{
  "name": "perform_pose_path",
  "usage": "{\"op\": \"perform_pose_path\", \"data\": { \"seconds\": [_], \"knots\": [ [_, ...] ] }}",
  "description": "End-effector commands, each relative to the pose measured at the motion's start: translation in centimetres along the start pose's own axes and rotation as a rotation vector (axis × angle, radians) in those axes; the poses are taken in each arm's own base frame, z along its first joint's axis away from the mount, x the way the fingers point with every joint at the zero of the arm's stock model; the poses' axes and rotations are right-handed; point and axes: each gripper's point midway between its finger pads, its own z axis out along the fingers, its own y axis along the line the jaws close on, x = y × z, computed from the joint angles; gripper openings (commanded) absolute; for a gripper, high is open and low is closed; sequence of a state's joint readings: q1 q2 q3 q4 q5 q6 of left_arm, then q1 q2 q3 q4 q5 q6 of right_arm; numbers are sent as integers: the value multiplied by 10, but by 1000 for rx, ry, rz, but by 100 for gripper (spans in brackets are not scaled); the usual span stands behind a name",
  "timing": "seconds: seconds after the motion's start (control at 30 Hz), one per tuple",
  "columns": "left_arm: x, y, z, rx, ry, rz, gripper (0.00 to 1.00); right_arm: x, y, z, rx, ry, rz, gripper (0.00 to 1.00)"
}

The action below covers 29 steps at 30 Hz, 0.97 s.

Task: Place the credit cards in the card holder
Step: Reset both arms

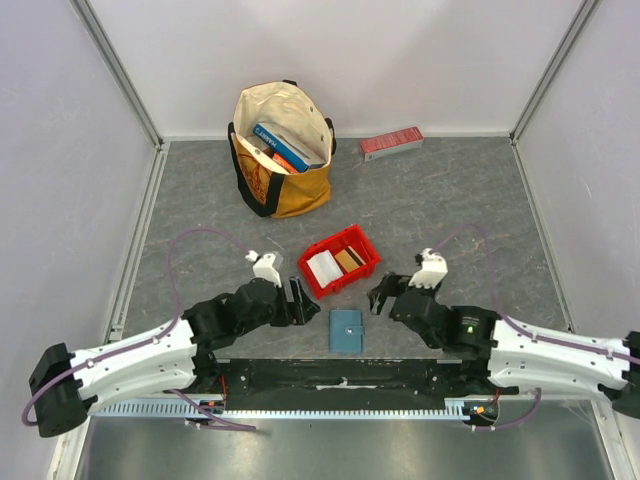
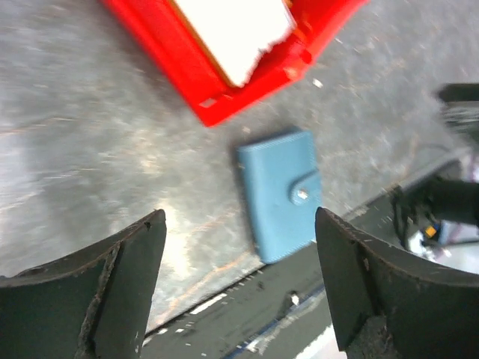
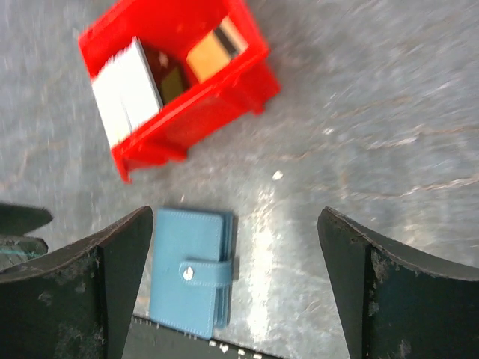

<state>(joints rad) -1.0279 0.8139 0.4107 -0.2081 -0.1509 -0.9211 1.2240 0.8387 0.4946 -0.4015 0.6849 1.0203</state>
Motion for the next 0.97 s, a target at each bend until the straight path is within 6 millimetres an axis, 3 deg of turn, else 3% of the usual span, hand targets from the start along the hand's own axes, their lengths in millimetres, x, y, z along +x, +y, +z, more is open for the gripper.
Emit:
{"op": "perform_pose_path", "data": {
  "seconds": [0.0,0.13,0.2,0.3,0.4,0.57,0.67,0.77,0.93],
  "knots": [
    [-37,59,-19,-302,-151,62,87,-50,-45,-9,158,-187,8,98],
    [-73,80,-21,-318,-186,15,87,-97,-63,-18,258,-280,-15,98],
    [-97,100,-28,-345,-231,-50,87,-113,-79,-15,341,-282,-47,98],
    [-124,110,-37,-362,-325,-75,87,-128,-109,4,445,-223,-69,98],
    [-142,121,-44,-444,-398,-113,89,-143,-147,21,481,-209,29,98],
    [-146,138,-50,-572,-408,-147,91,-160,-204,19,697,-392,59,98],
    [-146,148,-53,-634,-421,-163,91,-146,-227,20,782,-422,1,98],
    [-143,154,-51,-651,-425,-172,89,-153,-229,21,793,-451,-64,98],
    [-147,156,-53,-656,-460,-170,87,-143,-242,29,789,-554,-121,98]
  ]
}}
